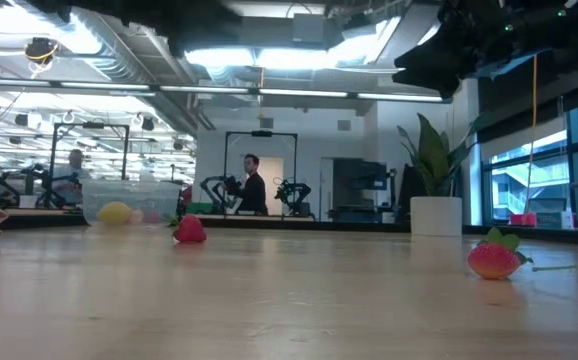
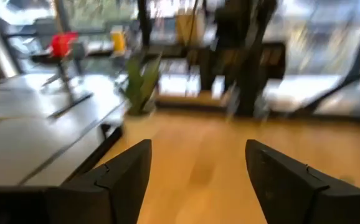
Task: Pick and placing Produce into tupperware
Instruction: Put the red strawberry into the transparent container
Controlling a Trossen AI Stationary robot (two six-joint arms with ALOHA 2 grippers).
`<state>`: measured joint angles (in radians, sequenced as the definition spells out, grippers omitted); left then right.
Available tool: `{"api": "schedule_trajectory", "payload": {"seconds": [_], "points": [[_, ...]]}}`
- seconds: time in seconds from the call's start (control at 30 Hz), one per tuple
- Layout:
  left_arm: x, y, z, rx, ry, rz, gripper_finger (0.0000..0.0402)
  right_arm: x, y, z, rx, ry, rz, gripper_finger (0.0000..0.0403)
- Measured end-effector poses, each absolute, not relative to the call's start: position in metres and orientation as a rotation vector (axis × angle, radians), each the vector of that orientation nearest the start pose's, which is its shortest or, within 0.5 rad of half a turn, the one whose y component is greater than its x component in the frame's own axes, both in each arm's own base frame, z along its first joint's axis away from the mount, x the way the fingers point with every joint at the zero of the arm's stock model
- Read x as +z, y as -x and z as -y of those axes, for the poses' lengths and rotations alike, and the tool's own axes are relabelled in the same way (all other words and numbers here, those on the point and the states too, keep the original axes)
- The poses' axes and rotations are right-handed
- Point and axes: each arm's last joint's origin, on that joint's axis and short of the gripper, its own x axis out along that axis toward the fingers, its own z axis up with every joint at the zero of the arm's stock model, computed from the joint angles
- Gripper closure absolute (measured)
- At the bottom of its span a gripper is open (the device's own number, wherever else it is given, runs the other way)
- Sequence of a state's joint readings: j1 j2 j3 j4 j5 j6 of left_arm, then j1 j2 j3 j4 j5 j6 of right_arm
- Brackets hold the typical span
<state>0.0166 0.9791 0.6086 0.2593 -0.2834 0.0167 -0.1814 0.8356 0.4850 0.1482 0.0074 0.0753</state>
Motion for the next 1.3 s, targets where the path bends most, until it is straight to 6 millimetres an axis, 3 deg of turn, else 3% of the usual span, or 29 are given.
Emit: {"api": "schedule_trajectory", "payload": {"seconds": [0.1,0.27,0.43,0.63,0.83,1.3], "points": [[0.265,-0.214,-0.007,0.338,-0.057,-0.268,0.0157,0.252,-0.185,0.034,-0.196,-0.095,-0.195,0.0205],[0.244,-0.213,0.001,0.34,0.092,-0.431,0.0164,0.252,-0.185,0.034,-0.196,-0.095,-0.196,0.0205],[0.229,-0.221,0.009,0.314,0.087,-0.511,0.0168,0.252,-0.185,0.034,-0.196,-0.095,-0.196,0.0205],[0.195,-0.236,0.014,0.313,0.046,-0.688,0.0168,0.252,-0.185,0.034,-0.196,-0.094,-0.196,0.0205],[0.167,-0.245,0.014,0.309,0.144,-0.812,0.0168,0.252,-0.185,0.034,-0.196,-0.095,-0.196,0.0205],[0.136,-0.252,0.018,0.282,0.155,-0.949,0.0168,0.252,-0.185,0.034,-0.196,-0.095,-0.197,0.0205]]}}
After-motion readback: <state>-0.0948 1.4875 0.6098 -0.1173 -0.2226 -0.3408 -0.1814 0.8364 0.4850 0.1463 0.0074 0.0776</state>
